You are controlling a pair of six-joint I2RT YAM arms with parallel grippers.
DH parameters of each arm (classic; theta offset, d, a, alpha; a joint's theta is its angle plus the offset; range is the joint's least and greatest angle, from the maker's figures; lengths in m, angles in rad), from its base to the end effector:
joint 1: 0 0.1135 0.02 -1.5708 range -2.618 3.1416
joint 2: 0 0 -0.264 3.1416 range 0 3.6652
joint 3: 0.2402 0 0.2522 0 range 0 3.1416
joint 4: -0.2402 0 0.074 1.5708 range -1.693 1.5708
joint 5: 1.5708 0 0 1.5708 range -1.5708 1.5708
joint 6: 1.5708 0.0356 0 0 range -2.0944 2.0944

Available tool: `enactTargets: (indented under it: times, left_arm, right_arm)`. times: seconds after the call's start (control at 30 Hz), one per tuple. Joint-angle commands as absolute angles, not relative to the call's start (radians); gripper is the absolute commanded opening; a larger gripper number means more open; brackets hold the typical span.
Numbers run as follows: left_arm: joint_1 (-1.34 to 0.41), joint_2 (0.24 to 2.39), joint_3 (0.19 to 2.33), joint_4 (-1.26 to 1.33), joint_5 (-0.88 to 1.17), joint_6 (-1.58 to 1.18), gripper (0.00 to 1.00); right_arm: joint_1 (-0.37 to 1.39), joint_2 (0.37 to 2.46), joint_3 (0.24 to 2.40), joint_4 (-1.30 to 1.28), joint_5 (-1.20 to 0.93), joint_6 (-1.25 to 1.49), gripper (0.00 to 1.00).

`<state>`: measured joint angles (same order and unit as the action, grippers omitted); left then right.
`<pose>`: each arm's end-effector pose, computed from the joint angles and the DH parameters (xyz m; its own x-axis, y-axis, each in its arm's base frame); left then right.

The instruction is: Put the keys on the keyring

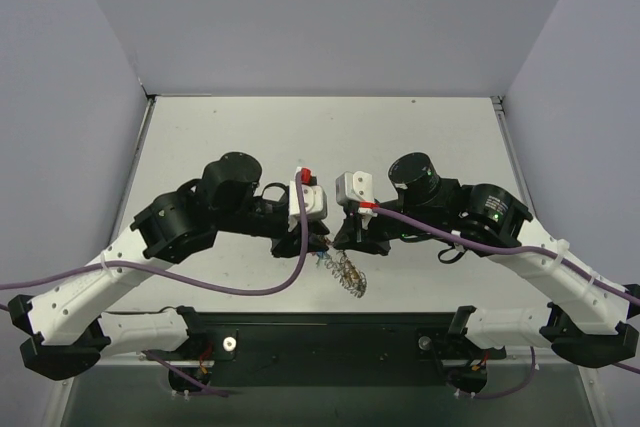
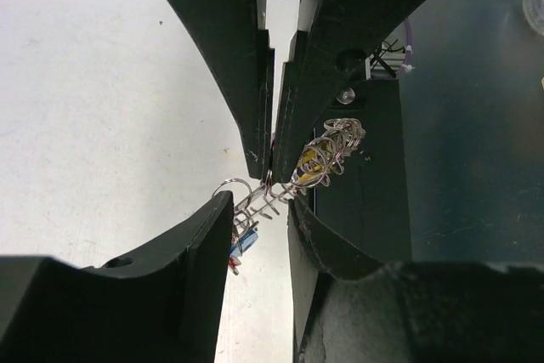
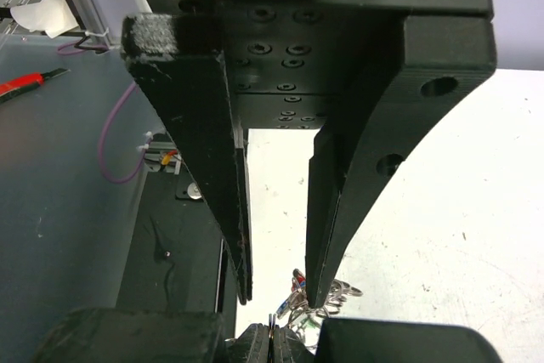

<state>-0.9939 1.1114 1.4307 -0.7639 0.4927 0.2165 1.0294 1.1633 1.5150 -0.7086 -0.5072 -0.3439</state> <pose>0.1014 -0.1867 0.4387 -0.0204 0.3784 -0.9254 0.9991 0.0423 -0.0048 0.1002 0.2002 0.4599 0.1621 -0.3022 -0.9393 -0.9868 -0.0441 -0.1561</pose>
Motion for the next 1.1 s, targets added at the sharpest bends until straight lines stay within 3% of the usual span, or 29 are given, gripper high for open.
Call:
enactTargets:
  times: [0.0,0.47,0.83,1.0,1.07]
  left_arm:
    - [-0.997,1.091,1.396,-0.655,0.526,0.189,0.40]
    - [-0.997,1.117,1.384,-0.606,0.540,0.179,0.30]
    - [-0.996,1.135,1.385,-0.621,0.557,0.193,0.31]
    - [-0.996,1.135,1.365,-0.583,0.569,0.184,0.18]
    - [-0.997,1.131,1.350,-0.565,0.574,0.176,0.03]
  right_arm:
    - [1.032,1.152,1.549,-0.663,-0.515,-0.356,0.00]
    - [1.031,1.132,1.529,-0.641,-0.517,-0.354,0.00]
    - [1.029,1.118,1.514,-0.626,-0.515,-0.350,0.00]
    - [1.029,1.120,1.511,-0.621,-0.525,-0.348,0.00]
    - [1.031,1.120,1.509,-0.620,-0.528,-0.348,0.00]
